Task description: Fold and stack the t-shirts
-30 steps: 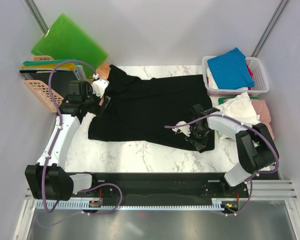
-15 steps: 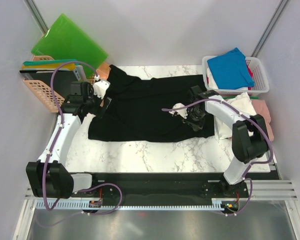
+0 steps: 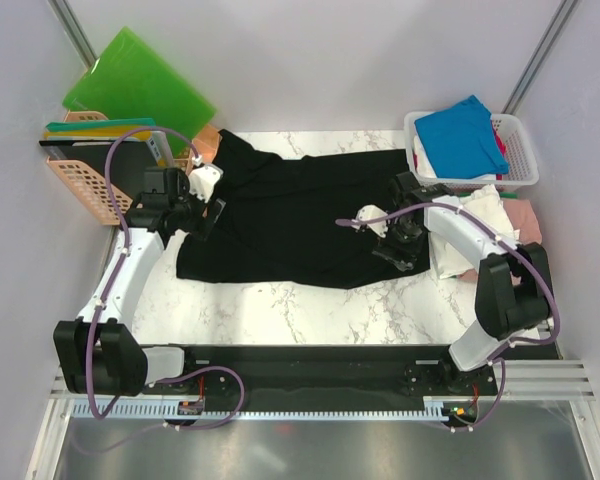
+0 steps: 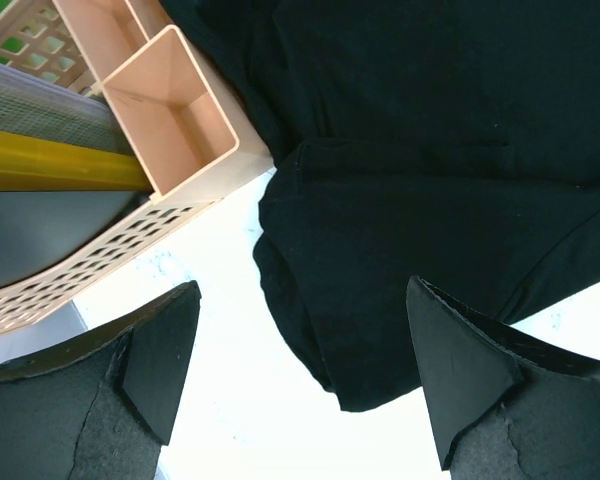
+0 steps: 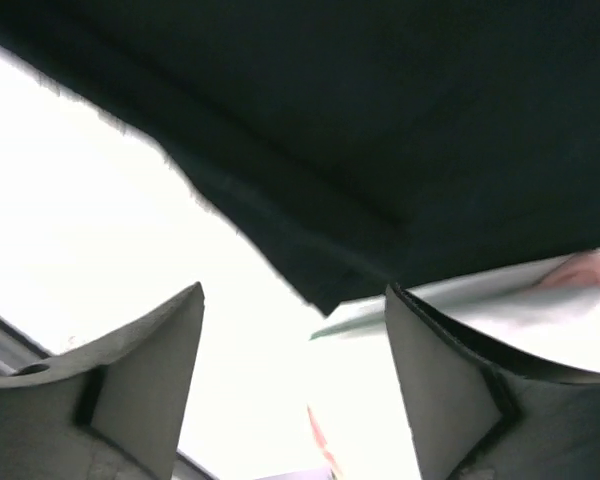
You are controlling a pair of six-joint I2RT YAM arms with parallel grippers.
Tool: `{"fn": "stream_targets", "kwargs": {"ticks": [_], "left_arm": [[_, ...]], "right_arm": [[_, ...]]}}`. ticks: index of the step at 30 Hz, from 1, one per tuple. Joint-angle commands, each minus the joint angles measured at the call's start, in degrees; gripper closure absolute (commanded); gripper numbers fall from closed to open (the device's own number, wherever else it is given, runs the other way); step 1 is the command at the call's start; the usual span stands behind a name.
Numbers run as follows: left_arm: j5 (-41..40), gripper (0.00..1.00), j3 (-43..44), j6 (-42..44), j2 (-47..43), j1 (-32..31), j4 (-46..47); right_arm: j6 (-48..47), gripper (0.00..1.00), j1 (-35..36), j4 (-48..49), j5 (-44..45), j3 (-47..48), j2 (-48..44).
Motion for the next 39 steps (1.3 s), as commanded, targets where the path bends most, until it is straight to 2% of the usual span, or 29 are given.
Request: {"fn": "stream_targets", "kwargs": {"ticks": [1, 2, 10, 23, 28, 33, 34, 36, 37, 39], "left_arm": [[2.5, 0.09, -0.5, -1.7, 0.5, 0.4, 2.5], [2.6, 0.09, -0.5, -1.8, 0.4, 0.3, 2.5], [1.3, 0.09, -1.6, -0.4, -1.6, 0.3, 2.5], [3.4, 0.09, -1.7, -0.8, -0.6, 0.3, 1.0], [6.1, 0.09, -1.0, 2.8, -0.8, -0.9, -5.4], [2.8, 0.09, -3.7, 9.0, 1.5, -1.9, -9.1], [2.3, 0.08, -4.3, 9.5, 2.0, -2.2, -9.0], [1.8, 0.08, -5.0, 9.9, 2.7, -2.2, -9.1], [1.9, 0.09, -5.0, 9.8, 2.8, -2.2, -9.0], [3.3, 0.09, -4.9, 9.0, 2.9, -2.2, -9.1]], "right_arm": [[-1.0, 0.27, -1.4, 2.6, 2.2, -4.6, -3.6], [-1.1, 0.34, -1.9, 3.3, 2.6, -4.8, -3.1], [-1.1, 0.36, -4.3, 5.0, 1.6, -2.3, 3.2], [-1.0, 0.41, -4.4, 7.4, 2.1, 1.0, 4.3], [-1.4, 0.42, -4.4, 5.8, 1.7, 1.3, 3.0], [-1.4, 0.44, -4.3, 6.6, 1.2, 1.4, 3.7], [-1.3, 0.5, -4.3, 6.9, 1.3, 1.5, 4.3], [-1.0, 0.7, -4.4, 7.2, 1.3, 2.2, 5.1], [-0.8, 0.85, -4.4, 7.2, 1.5, 2.6, 5.9], [-0.6, 0.98, -4.4, 7.3, 1.8, 3.3, 6.7]]}}
